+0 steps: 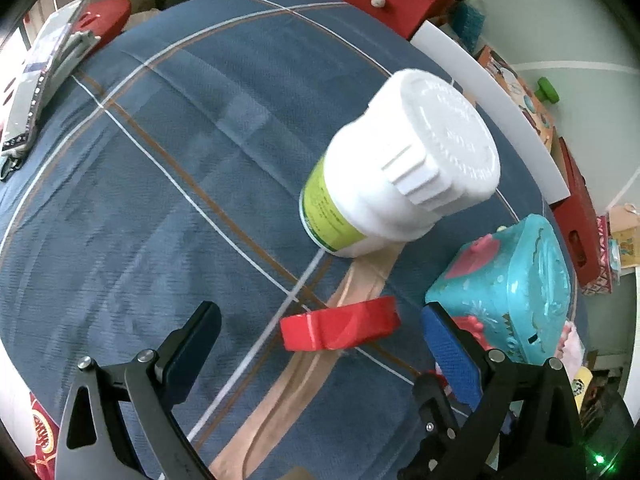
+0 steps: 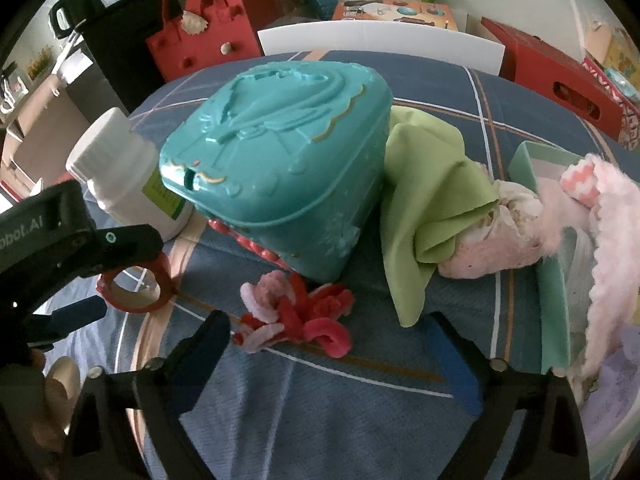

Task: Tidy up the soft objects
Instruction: 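Close the left tool on the red tape roll while the right tool grasps the red hair tie, then carry the red tape roll and red hair tie over the white tray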

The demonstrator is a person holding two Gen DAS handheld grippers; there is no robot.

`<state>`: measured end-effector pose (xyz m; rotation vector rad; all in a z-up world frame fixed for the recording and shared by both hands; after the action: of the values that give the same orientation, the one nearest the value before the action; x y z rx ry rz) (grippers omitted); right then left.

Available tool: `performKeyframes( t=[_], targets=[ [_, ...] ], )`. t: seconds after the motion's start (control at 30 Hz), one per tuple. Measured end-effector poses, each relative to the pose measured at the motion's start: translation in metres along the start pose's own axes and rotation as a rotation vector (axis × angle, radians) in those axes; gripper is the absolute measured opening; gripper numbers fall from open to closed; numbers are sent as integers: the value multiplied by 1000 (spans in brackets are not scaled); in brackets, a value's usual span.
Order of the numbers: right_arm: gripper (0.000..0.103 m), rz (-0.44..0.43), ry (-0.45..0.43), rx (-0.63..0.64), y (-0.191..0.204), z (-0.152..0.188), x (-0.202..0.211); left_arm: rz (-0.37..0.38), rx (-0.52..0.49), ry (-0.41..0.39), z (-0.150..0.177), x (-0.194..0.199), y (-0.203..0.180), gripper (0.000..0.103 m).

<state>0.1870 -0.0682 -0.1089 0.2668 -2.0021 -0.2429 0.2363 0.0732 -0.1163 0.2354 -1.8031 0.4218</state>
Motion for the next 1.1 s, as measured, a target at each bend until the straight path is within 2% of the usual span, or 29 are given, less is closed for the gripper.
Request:
performKeyframes(
  t=[0.33, 0.37, 0.4, 0.53, 0.77, 1.1],
  targets=[
    [76, -13, 5, 9, 8, 0, 1, 13, -4, 4, -6, -7, -8, 97],
    [73, -17, 5, 10, 7, 2, 5, 12, -4, 1, -6, -7, -8, 89],
    [71, -20, 6, 9, 7, 4, 7, 12, -4, -1, -6, -7, -7, 76],
    [66, -29, 11, 4, 10, 5, 9, 25, -15, -3, -6, -7, -6, 61],
    [55, -42, 19, 3, 8, 8, 11, 13, -40, -11, -1, -7, -13, 60],
    [45, -71, 32, -18, 2, 14, 20, 9, -62, -11, 7, -2, -10, 60]
  ],
)
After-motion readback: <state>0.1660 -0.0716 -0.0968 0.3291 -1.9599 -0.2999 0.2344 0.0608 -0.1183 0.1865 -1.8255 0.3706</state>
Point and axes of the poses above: each gripper's, at about its wrist camera, not at the fingertips, and x roughly against the way its jaws point, y to its left, z to its underside, the point moved 3 cm from there along -x, roughly the way its jaws point, and after that the axes turned 10 degrees about -z, right-handed, at the moved point
